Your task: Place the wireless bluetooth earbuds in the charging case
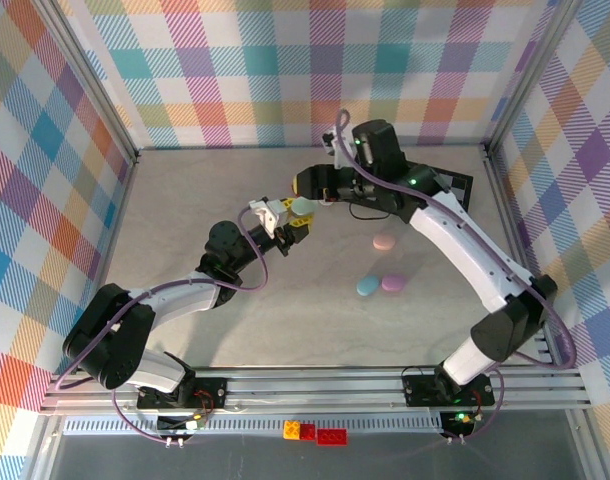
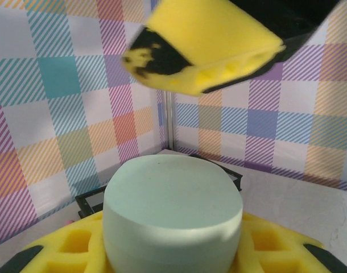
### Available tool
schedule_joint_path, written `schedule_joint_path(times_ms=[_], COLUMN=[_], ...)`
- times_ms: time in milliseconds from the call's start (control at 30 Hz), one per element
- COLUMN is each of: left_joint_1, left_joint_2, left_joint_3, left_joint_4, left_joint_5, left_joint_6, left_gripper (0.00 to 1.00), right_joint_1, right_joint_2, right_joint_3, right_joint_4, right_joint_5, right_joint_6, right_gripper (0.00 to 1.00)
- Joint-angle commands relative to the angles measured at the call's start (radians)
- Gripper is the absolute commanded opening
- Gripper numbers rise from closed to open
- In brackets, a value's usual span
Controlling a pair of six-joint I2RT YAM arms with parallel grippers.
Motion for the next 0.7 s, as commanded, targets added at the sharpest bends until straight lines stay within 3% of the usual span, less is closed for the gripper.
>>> schedule_joint_path(times_ms=[0,167,367,500,667], left_joint_1=[-0.005,-0.006,-0.006,-0.006,-0.007], left_joint_2=[-0.031,-0.026,-0.01,-0.003,0.006], left_joint_3=[0.023,0.031,0.055,0.057,0.052], left_joint_4=[0.106,0.149,0.166,0.168,0.168], left_joint_5=[0.019,0.023,0.036,0.038,0.031], left_joint_6=[-0.06,-0.102,-0.122,-0.122,-0.111], left_gripper=[0.31,0.31,0.31,0.31,0.31], right_joint_1=[-0.055,-0.092,-0.091,-0.09,-0.09], right_joint_2=[-0.057,-0.071,-0.052,-0.032,-0.044], right_joint_3=[-0.087,-0.202,-0.315,-0.356,-0.359], right_joint_4=[0.139,0.257,0.473,0.617,0.624], right_joint_5=[-0.084,-0.234,-0.403,-0.466,-0.458], right_joint_6=[0.147,0.27,0.423,0.528,0.544], right_gripper=[0.59,0.72,0.73,0.64,0.37])
